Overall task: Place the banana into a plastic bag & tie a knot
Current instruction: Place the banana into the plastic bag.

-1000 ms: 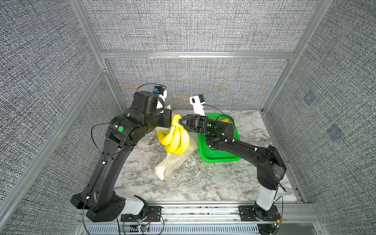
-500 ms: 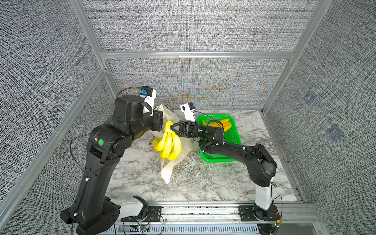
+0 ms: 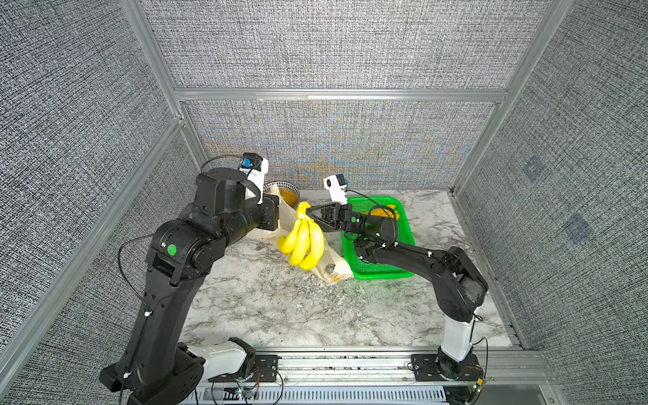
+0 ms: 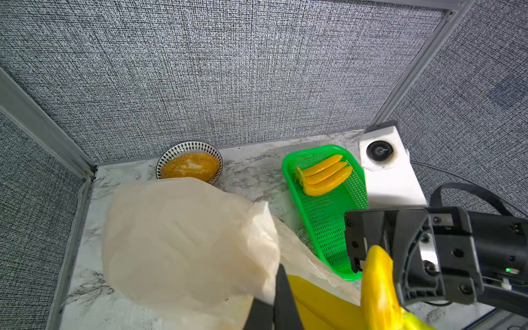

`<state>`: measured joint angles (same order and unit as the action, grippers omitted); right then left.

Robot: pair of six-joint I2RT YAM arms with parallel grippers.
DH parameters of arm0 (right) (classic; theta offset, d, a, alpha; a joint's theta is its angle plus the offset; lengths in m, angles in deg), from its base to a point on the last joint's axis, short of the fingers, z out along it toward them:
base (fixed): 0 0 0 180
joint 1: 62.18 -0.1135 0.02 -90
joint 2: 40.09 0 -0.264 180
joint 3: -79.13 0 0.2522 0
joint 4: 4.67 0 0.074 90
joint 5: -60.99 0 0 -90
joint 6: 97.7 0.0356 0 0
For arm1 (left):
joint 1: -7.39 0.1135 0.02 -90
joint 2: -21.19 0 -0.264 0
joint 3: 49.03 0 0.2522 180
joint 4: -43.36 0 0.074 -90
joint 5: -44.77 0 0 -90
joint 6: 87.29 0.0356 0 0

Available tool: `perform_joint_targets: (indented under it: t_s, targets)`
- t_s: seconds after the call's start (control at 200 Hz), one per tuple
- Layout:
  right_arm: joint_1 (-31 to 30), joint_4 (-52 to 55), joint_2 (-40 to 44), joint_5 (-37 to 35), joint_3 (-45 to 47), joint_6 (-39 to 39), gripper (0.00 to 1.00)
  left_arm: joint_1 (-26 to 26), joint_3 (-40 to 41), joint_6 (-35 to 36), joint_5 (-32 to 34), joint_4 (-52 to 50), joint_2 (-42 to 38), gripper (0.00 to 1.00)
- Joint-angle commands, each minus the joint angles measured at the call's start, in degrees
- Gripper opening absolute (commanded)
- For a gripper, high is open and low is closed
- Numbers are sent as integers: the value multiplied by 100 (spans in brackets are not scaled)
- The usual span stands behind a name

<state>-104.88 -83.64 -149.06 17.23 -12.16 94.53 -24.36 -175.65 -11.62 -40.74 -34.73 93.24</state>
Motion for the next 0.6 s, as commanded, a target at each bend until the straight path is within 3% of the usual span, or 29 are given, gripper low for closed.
perform_joint_targets:
  t_s: [0.0, 0.596]
  targets:
    - [45, -1405, 48, -9, -42, 207, 0, 2, 112, 87, -76, 110, -7, 0]
    - [306, -1400, -113, 72, 446, 310, 0, 6, 461, 186, -69, 148, -136, 0]
